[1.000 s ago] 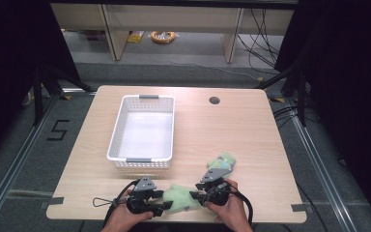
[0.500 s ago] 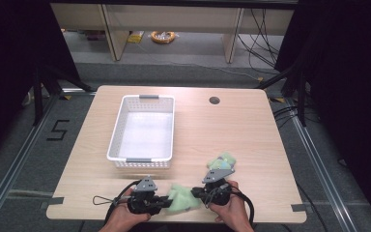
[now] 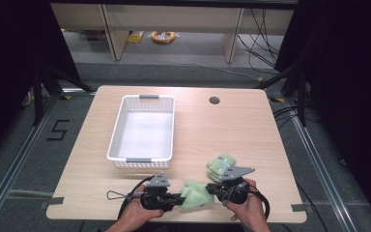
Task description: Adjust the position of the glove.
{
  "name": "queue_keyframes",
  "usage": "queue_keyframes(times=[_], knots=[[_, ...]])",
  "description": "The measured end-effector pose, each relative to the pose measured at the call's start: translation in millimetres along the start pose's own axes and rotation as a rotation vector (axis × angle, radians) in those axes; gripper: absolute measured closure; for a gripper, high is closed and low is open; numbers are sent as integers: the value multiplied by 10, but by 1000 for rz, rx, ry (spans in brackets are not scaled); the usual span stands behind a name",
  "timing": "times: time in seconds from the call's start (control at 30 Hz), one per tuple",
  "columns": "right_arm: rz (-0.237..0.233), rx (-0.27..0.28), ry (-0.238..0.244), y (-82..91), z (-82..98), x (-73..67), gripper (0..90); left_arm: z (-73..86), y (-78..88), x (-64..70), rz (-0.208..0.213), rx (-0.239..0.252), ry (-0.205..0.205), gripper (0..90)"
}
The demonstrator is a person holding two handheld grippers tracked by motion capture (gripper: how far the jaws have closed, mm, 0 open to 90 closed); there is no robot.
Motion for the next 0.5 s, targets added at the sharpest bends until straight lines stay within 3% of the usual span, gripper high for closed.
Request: queue_keyframes(times=[0.07,0.23,0.4,0.47,0.5], knots=[[4,-9,14,0,26,50,840,5,-39,-7,6,-9,-13,812],[10,-34,2,-40,97,87,837,61,-101,-24,-11,-25,-5,803],[25,-26,-8,-82,119,100,830,82,-111,-42,-1,-35,-6,781],[28,-54,-6,-75,156,113,824,92,-119,-52,-3,-36,-18,755],[28,-45,-24,-100,166,103,820,91,-120,-52,-4,-35,-20,755]])
Point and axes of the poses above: each handheld gripper's, and its own axes: y roughly backward along the jaws, z roughly out of its underside, x roughly to its right, the point moved 10 cm from there along -y, roughly forward along the jaws, and after that the axes turned 5 degrees about x, right-handed, at the moved point
